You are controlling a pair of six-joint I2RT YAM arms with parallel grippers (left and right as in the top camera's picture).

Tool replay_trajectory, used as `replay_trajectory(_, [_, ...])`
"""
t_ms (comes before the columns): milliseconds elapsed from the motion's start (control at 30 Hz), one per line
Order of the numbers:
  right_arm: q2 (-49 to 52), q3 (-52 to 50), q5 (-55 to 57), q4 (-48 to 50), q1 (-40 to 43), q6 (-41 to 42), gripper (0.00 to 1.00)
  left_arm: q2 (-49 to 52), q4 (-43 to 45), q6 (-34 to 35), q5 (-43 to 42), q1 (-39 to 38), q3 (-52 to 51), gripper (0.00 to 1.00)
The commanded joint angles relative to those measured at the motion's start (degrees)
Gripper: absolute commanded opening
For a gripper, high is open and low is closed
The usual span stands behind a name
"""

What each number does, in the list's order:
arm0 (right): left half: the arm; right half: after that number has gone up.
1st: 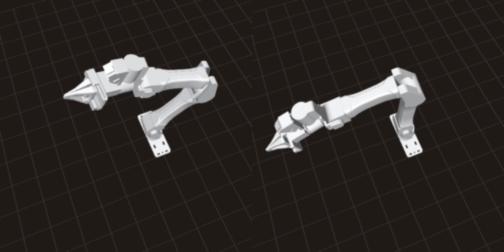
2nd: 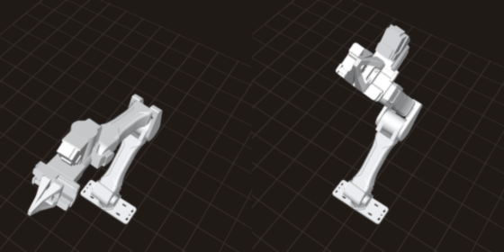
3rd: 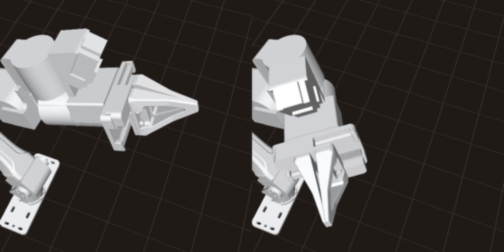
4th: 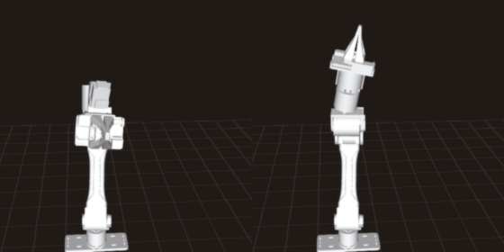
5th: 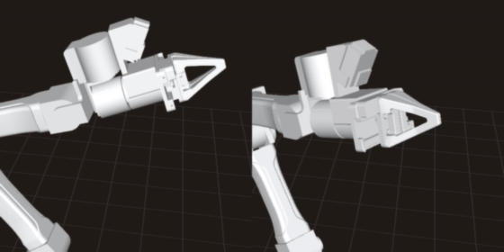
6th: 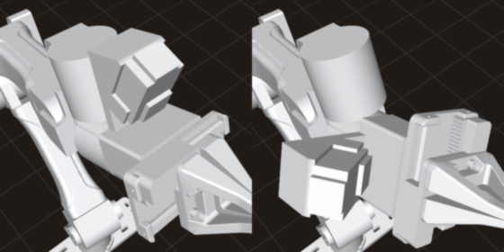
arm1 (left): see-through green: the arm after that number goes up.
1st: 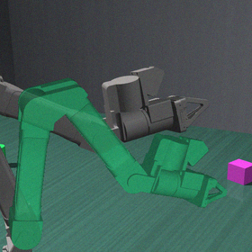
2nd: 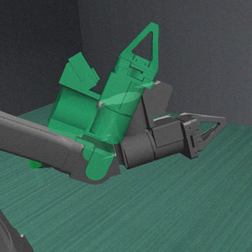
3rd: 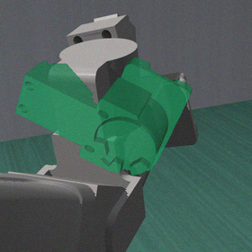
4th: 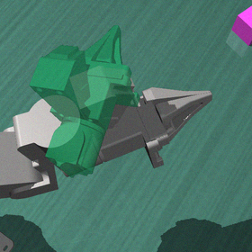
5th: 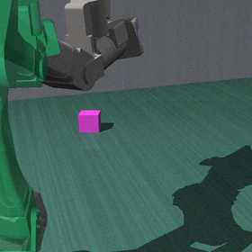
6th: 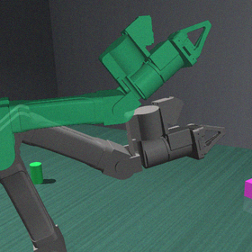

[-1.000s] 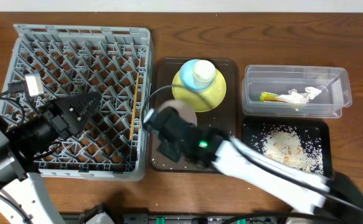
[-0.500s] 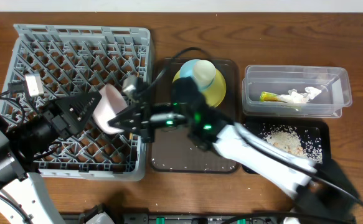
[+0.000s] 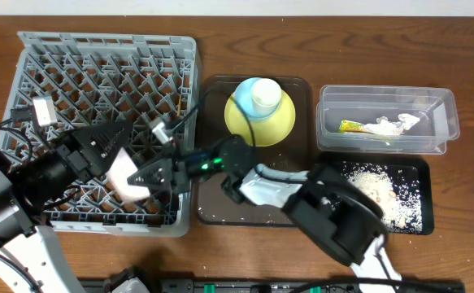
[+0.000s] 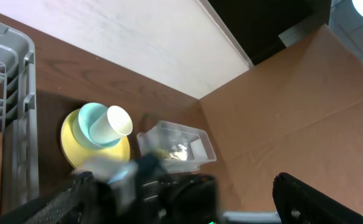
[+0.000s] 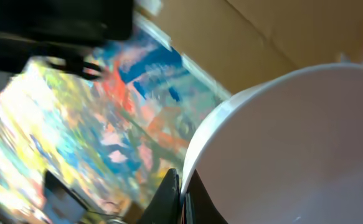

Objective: Sort waste into correct bins and load items into the dishwasher
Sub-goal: 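Carry the bowl left and lower it into the dish rack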

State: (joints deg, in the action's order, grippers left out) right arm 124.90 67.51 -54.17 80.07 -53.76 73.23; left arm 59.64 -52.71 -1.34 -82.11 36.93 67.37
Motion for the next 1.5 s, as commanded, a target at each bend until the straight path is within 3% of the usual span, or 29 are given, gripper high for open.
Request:
replay_trajectory(0, [1.9,0.4,3.2,-0.1,-2.8,3.3,0.01,-0.1,-0.2,-0.3,-0.3,0.2,0.3,0.91])
replay_trajectory(267, [1.9,0.9,6.4,-1.3,-4.4,0.4,0.01,-0.1,-0.2,-0.3,-0.3,0.2,0.3,0.91])
replay_trajectory(467, [1.9,0.9,6.4,-10.7,-4.5,-1.8,0.01,-0.1,-0.2,-0.3,-0.3,0.2,0.3,0.91])
replay_trajectory(667, [1.9,0.8,5.9,-13.1,-2.6,-5.8,0.01,-0.1,-0.2,-0.3,-0.3,0.2,0.3,0.91])
replay_trajectory(833, [1.9,0.8,1.0,-13.6,0.9,-5.8,0.14,-0.1,-0.2,-0.3,-0.3,0.2,0.3,0.91])
replay_trajectory(967, [1.9,0.8,-5.7,-13.9,3.1,-7.8,0.39,-0.1,-0.2,-0.3,-0.3,0.2,0.3,0.91])
replay_trajectory(1067, [1.9,0.8,-10.3,-13.4,4.8,-8.1,0.49,-0.1,-0.2,-0.3,-0.3,0.2,0.3,0.91])
replay_trajectory(1200, [1.9,0.8,-13.3,-13.2,6.9,-6.1,0.54,-0.1,-0.2,-0.3,-0.3,0.2,0.3,0.91])
replay_trajectory(1467, [1.5,0.8,-15.8,-13.0,10.6,-1.3,0.54,-0.1,-0.2,-0.3,-0.3,0.2,0.3,0.91])
